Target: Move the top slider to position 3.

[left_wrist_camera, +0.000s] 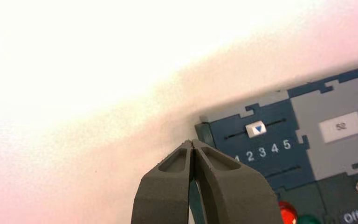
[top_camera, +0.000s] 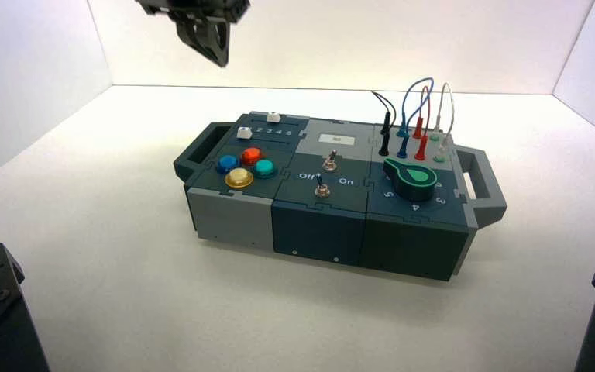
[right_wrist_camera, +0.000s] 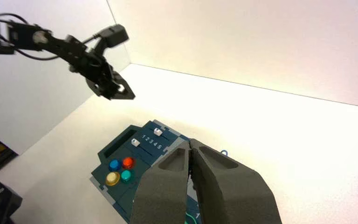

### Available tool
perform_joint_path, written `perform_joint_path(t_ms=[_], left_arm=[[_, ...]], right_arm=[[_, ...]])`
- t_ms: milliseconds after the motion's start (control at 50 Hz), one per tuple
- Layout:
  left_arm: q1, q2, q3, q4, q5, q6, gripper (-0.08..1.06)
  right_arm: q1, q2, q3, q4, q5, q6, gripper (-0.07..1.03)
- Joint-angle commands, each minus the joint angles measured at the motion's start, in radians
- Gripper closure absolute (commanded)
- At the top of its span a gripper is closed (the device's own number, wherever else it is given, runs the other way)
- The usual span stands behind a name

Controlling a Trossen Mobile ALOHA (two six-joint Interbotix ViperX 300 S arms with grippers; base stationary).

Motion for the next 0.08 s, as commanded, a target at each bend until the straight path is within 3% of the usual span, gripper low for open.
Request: perform_joint_path(t_ms=[20,80], left_arm=[[0.0,-0.041,-0.002,-0.002,-0.005,-0.003,1.01],[0.0,-0.038,-0.002,-0.002,-0.006,-0.003,1.01]], right_arm=[[-0.006,0.009,-0.02,0.003,-0.006,0.003,0.99],[-0.006,0.009,-0.02,0.003,-0.005,0.003,0.99]])
